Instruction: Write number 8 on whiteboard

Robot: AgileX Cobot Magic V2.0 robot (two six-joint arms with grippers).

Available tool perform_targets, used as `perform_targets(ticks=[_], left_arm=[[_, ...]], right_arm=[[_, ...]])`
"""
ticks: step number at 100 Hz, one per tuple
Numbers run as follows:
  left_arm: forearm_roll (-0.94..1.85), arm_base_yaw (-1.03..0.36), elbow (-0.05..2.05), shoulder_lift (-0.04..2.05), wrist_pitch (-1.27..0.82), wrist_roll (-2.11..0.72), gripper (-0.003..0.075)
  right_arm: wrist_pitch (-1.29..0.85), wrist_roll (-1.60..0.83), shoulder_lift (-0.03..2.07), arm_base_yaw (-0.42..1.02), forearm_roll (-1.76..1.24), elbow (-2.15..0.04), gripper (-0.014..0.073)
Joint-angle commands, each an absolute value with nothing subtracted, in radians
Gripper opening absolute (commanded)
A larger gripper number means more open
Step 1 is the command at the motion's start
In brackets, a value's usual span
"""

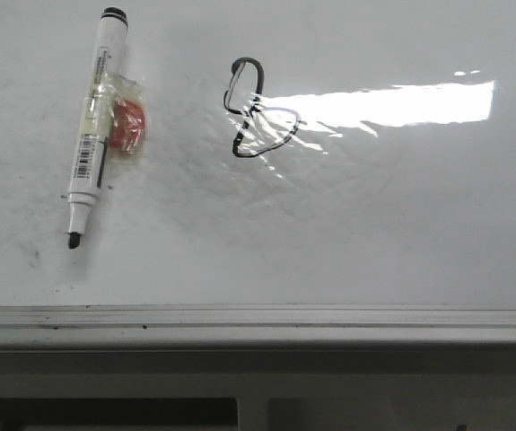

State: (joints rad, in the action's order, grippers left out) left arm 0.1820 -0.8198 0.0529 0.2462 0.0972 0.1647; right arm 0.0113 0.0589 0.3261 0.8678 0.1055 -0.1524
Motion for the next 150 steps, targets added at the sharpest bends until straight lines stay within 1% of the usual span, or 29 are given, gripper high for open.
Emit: perform_targets(ticks=[1,36,50,57,64,74,88,93,104,111,126,150], left_arm=[[0.177,-0.819,0.055,0.245,0.169,0.166,-0.0020],[0.177,-0.819,-0.033,0.245,0.171,0.166,-0.0020],[0.177,-0.805,-0.033,0.238,0.111,0.166,-0.0020],[0.177,-0.750,-0.033,0.221,0.079,0.166,-0.0020],[0.177,-0.663,-0.033,0.192,0.022,0.166,-0.0020],[0.177,-0.513,-0.033,0.116,-0.066,0.166,-0.0020],[0.177,-0.299,-0.033,0.003,-0.109,0.160,-0.0020],[0.177,-0.228,-0.033,-0.029,-0.121,0.113,-0.0020],[0.177,-0.101,-0.033,-0.031,-0.147,-0.100,-0.0020],[0.181,-0.062,-0.033,-0.031,-0.183,-0.144,-0.0020],[0.168,-0.043,-0.033,-0.031,-0.292,-0.140,-0.0020],[0.156,-0.043,-0.033,-0.031,-0.281,-0.141,-0.0020]], right_arm=[[0.097,0.051,0.321,0.863,0.114,-0.132,-0.0063],[0.090,0.051,0.325,0.863,0.114,-0.029,-0.0063],[0.090,0.051,0.325,0.863,0.114,-0.023,-0.0063],[0.091,0.051,0.325,0.863,0.114,-0.023,-0.0064],[0.091,0.051,0.325,0.863,0.114,-0.023,-0.0064],[0.091,0.051,0.325,0.863,0.114,-0.023,-0.0064],[0.091,0.051,0.325,0.863,0.114,-0.023,-0.0063],[0.091,0.051,0.325,0.863,0.114,-0.023,-0.0063],[0.091,0.051,0.325,0.863,0.114,-0.023,-0.0063],[0.091,0.051,0.325,0.863,0.114,-0.023,-0.0063],[0.091,0.051,0.325,0.863,0.114,-0.023,-0.0063],[0.091,0.051,0.325,0.863,0.114,-0.023,-0.0063]])
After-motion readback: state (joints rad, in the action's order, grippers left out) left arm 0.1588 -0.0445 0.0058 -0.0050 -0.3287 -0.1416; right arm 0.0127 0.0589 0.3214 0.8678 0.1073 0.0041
